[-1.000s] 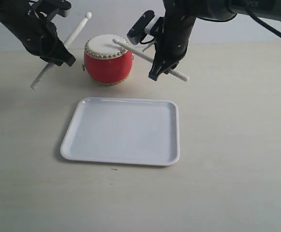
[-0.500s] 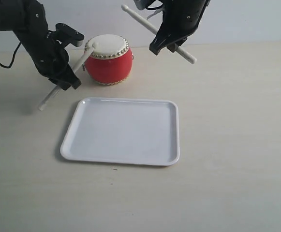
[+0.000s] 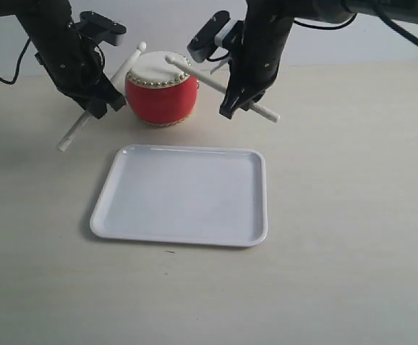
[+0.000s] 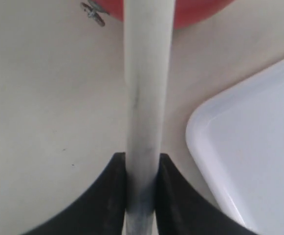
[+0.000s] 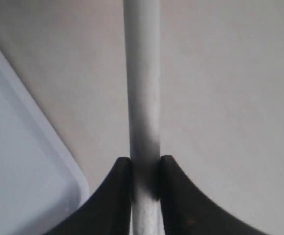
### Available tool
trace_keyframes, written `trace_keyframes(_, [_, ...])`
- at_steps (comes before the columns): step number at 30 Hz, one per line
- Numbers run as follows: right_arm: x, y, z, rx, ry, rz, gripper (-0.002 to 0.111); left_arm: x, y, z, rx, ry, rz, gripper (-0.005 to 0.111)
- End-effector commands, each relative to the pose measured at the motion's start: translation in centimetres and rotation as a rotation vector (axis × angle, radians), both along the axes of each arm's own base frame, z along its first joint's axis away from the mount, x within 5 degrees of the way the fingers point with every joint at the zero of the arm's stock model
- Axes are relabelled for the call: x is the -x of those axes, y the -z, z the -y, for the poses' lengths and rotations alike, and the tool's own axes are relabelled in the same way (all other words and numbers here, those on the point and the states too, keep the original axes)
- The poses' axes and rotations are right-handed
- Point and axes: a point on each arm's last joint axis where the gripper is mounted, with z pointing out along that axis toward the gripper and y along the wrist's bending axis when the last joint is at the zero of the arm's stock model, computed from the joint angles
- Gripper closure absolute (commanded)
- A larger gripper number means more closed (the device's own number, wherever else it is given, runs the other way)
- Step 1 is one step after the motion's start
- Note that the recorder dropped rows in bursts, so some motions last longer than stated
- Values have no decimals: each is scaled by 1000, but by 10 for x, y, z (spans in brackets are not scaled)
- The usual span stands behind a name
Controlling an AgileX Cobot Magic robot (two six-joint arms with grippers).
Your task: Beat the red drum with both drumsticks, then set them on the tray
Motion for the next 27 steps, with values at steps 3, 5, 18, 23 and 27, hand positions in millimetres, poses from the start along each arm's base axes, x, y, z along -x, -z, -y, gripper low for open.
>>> trace_keyframes(3, [-5, 5, 2, 42, -29, 38, 108, 5, -12, 6, 22, 3, 13, 107])
trace_keyframes(5, [-5, -2, 2, 28, -16, 54, 108, 5, -12, 6, 22, 3, 14, 107])
trace_keyframes(18, [21, -73, 6, -131, 104, 41, 108, -1, 35, -2, -131, 46, -61, 107])
trace_keyframes(23, [18, -56, 2, -119, 53, 2, 108, 0, 17, -3, -121, 12, -27, 107])
trace_keyframes(27, [10, -30, -1, -79, 2, -8, 108, 1, -10, -3, -70, -85, 31, 107])
